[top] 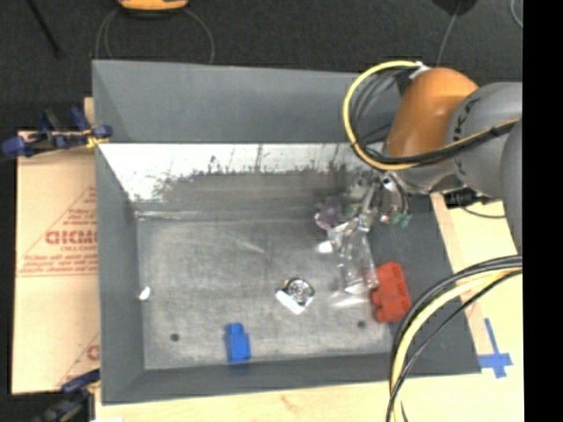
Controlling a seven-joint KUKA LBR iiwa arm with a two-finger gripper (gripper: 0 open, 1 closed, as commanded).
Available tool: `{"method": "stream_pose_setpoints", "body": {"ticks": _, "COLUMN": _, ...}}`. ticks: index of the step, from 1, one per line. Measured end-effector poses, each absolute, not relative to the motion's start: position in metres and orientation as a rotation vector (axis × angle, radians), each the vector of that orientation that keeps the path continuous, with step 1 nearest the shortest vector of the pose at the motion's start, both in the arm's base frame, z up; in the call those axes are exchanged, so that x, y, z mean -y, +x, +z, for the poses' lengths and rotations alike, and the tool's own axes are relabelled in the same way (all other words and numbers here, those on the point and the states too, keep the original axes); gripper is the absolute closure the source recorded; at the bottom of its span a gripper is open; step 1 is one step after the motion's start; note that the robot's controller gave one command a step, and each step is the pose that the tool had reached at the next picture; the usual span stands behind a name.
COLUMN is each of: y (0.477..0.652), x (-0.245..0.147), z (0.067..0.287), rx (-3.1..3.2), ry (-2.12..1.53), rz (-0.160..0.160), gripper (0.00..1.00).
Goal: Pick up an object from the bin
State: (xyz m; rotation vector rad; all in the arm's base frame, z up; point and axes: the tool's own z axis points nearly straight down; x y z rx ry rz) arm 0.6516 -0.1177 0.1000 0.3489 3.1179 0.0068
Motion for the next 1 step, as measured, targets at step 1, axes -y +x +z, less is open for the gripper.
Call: {"method": "stream_pose_setpoints", "body": {"ticks": 1, "y": 0.6446, "x": 0.1192, "z": 0.1036, "rx": -3.065, "ry": 0.677, "rz": 0.001, "gripper": 0.0}}
